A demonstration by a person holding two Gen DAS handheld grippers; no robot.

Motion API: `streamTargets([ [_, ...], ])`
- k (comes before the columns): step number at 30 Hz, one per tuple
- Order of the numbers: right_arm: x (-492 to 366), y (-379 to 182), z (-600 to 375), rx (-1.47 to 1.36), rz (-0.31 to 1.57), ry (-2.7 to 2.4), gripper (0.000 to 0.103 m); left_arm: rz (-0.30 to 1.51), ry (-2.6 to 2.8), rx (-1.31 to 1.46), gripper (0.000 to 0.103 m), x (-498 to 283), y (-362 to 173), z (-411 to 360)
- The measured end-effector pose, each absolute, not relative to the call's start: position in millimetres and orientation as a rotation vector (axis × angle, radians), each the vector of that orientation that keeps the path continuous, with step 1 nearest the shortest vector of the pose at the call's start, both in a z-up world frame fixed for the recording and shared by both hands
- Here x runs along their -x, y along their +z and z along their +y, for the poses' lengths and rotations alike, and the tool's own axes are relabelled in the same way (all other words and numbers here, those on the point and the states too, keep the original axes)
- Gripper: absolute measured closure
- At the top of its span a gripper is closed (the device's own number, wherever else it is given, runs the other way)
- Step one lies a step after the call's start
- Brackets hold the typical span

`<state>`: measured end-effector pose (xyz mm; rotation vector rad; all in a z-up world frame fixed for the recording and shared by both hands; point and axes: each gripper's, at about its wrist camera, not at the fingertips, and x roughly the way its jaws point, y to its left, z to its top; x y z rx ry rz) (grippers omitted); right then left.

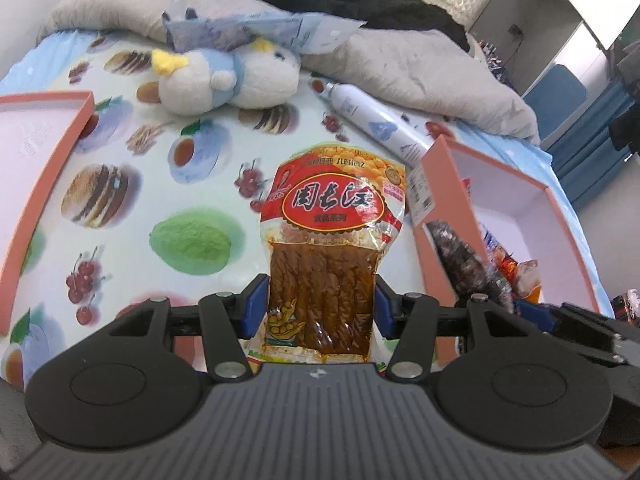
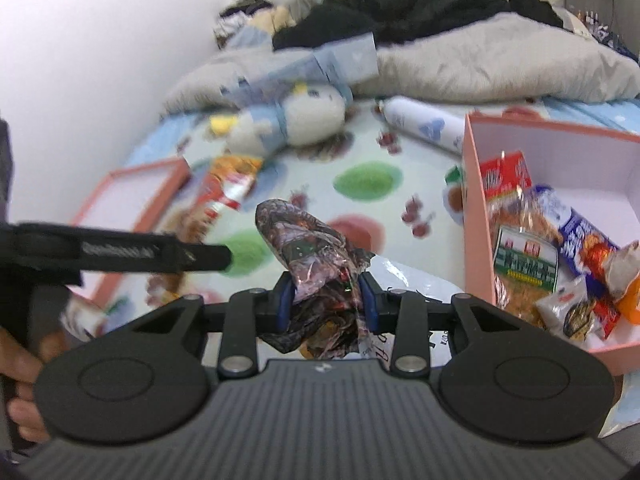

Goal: Organize snacks
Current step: 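Lift and carry the tofu bag and dark bag toward the box with both grippers, then open the right gripper to drop the dark bag into the box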

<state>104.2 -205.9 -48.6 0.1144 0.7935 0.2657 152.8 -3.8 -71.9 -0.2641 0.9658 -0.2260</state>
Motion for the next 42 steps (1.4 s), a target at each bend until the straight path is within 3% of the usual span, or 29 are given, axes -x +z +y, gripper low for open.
streamTargets([
  [14,-103.0,15.9,-229.1,-0.041,0.633,0.222,0.065,0.87,-0.292,0.239,0.044,-160.6,-12.2,-33.8],
  [29,-115.1,44.6,-287.0,-0.035,0.535,0.106,0.065,0.778,-0.42,0.199,0.044,-186.3,38.4,-105.1],
  [42,-139.5,12.4,-359.5,-0.024,0.568,-0.066,0.065,0.818,-0.539,0.127,0.044,-233.6,9.8,-202.5],
])
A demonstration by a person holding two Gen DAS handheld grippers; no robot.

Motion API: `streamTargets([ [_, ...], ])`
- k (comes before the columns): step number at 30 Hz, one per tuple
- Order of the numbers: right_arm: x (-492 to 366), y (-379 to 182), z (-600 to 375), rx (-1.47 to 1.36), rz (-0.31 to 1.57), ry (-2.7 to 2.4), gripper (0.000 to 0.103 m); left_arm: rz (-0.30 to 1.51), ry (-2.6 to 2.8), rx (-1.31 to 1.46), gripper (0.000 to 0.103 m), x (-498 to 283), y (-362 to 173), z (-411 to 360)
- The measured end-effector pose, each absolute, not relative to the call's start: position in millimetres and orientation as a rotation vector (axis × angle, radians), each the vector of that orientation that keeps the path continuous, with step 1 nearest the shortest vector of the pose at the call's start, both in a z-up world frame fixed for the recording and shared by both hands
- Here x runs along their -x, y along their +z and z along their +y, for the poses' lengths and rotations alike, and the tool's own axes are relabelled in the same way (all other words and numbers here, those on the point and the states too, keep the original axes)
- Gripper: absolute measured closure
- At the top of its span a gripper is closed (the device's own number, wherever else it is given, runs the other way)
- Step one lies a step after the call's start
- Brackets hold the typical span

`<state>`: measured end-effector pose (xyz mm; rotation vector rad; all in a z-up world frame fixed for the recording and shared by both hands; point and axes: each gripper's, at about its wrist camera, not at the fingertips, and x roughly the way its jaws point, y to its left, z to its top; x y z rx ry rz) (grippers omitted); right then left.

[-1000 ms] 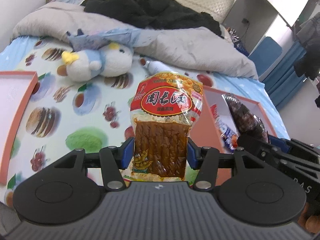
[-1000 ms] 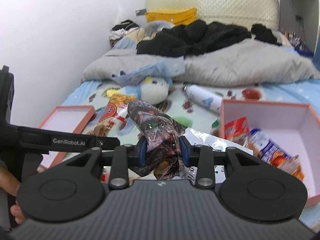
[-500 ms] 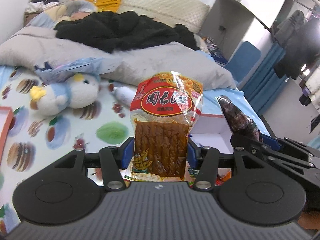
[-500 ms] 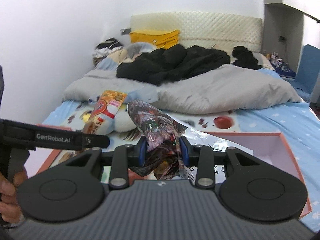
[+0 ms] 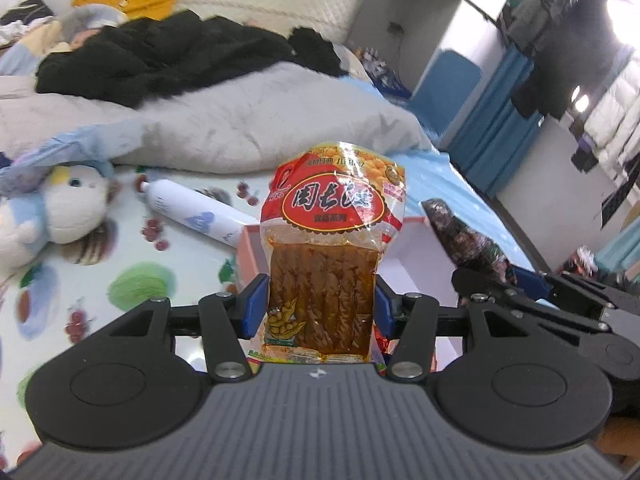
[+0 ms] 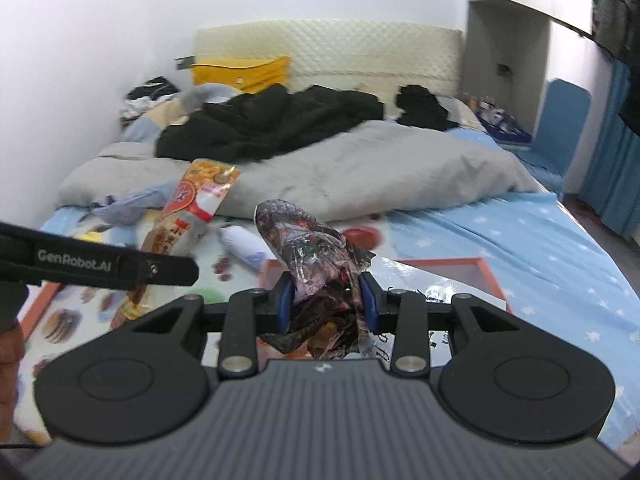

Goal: Organize snacks
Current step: 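Open the right gripper to drop the dark bag into the box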

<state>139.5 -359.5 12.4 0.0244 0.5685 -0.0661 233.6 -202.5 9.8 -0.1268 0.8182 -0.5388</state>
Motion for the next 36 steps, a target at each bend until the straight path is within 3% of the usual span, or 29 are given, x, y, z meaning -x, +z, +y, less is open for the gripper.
streamTargets([
  [21,-212.8,-84.6,-432.5,-0.088,0.764,-0.124,0.065,1.02,-0.563,0.033,0.044,-334.8,-94.6,-295.1],
  [25,-214.9,-83.5,-435.6,-0.117,0.782,-0.127,0.063,1.031,-0.545,0.019,0.037,-333.8,-94.7,-290.3],
  [28,-213.5,-81.2,-434.6,-0.114,0.789,-0.118,0.054,1.026,-0.526,0.007,0.024,-330.2,-88.6,-285.3],
  [29,-212.3,-80.1,-434.4,-0.12,0.794,-0.125,0.042,1.026,-0.522,0.004,0.024,-328.1,-85.3,-283.1],
  [30,-209.3,-77.0,-434.0,-0.128,0.788,-0.127,0.04,1.018,-0.523,0.004,0.024,-325.3,-80.2,-280.6],
  [36,-185.6,-41.6,-424.3,-0.126,0.712,-0.134,0.04,0.95,-0.542,0.022,0.024,-301.5,-38.5,-262.7],
])
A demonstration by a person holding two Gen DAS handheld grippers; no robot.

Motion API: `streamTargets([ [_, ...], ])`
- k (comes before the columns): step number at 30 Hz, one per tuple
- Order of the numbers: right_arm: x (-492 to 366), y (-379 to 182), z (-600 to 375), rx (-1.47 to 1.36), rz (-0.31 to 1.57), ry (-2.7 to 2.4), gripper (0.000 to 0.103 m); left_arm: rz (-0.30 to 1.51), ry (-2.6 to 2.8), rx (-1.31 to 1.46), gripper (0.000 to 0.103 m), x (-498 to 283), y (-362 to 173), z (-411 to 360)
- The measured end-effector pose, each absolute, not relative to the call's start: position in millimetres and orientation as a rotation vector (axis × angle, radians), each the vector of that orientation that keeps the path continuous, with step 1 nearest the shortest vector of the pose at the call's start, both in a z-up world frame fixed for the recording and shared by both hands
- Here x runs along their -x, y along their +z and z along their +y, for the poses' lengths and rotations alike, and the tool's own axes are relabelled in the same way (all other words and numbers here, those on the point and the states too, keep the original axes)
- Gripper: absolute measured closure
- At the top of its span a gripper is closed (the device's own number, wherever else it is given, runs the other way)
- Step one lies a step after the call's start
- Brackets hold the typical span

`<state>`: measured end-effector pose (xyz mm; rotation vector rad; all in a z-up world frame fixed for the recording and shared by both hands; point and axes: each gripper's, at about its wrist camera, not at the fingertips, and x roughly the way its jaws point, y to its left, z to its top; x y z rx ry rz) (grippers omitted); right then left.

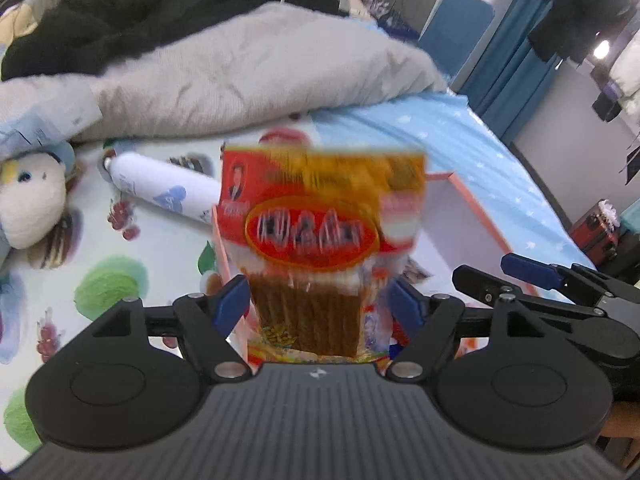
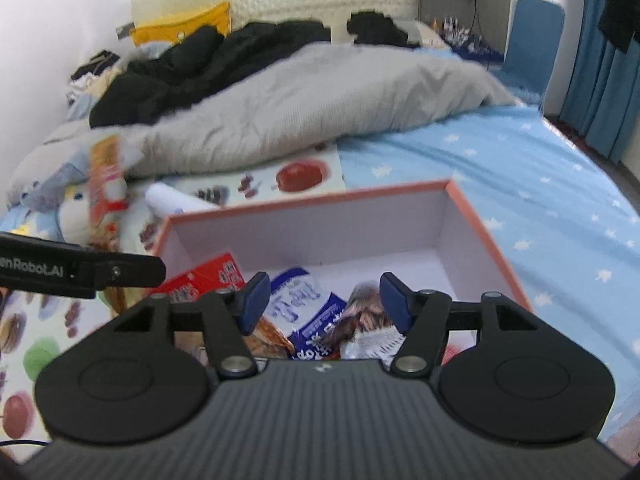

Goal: Organize snacks
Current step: 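Open the right gripper to drop the dark bag into the box, then lower the tofu bag into the box and open the left gripper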

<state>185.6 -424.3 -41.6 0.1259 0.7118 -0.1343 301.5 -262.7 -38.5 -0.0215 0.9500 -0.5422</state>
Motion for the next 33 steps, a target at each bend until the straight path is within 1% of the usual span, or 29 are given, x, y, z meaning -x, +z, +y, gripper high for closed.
streamTargets([
  [8,-143.1,12.5,-408.1,-0.126,0.608,-0.14,0.04,0.832,-0.584,0.021,0.023,-255.0,21.0,-239.8],
  [18,-94.6,48.5,-390.9,-0.137,0.527,-0.143,0.04,0.71,-0.62,0.017,0.021,-187.1,69.3,-214.0],
  [26,-80.8,41.5,-392.2,-0.145,0.538,-0.165,0.04,0.719,-0.626,0.029,0.021,-173.4,62.1,-216.8],
  [33,-89.4,18.9,-404.0,-0.165,0.585,-0.175,0.04,0.797,-0.621,0.011,0.022,-194.9,20.5,-237.1],
])
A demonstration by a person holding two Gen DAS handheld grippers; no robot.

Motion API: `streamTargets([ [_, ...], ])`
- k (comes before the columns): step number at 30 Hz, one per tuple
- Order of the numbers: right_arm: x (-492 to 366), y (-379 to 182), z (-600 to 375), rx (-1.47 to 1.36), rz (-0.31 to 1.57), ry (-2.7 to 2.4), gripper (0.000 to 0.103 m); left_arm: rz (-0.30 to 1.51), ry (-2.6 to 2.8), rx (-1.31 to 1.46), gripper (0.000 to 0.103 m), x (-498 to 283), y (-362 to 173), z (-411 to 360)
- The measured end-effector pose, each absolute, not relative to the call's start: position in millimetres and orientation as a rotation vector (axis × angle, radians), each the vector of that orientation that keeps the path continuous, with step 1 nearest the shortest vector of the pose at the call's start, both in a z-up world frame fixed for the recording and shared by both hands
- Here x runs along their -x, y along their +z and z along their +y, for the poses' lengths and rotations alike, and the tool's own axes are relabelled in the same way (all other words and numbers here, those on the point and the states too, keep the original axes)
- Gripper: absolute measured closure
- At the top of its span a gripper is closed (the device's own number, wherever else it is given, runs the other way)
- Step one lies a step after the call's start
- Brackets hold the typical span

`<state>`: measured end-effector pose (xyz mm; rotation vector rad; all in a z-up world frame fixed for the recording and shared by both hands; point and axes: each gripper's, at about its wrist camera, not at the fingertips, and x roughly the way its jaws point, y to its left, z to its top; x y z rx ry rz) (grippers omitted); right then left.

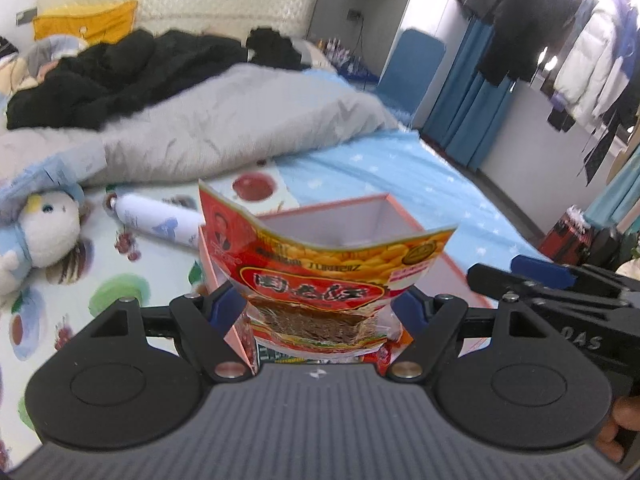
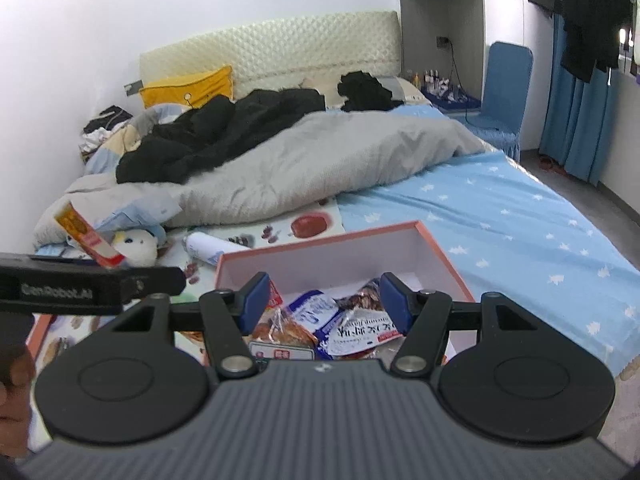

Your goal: Organize snacks

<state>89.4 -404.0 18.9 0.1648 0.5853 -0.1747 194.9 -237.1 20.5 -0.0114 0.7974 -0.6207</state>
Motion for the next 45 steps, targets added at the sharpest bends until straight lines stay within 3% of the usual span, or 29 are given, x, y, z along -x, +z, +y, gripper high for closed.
streamTargets([
  [12,-99.0,-23.7,-429.8,-0.225,0.674,-0.204,0.04,0.964,-0.633,-0.072,0.021,-246.0,-68.3,-282.3],
  [16,-102.4,-34.0,-436.1,-0.248,0.696,-0.208,0.04,1.0,-0.621,-0.064,0.0,-254.0,-83.8,-290.1],
  [20,-105.0,-38.3,-438.3,-0.254,0.702,-0.208,0.04,1.017,-0.618,-0.054,0.0,-259.9,-88.4,-292.1],
  [45,-32.3,37.8,-392.9,-0.231,0.497,-0.177,0.04,0.697,-0.601,-0.02,0.0,-158.9,59.6,-219.5],
])
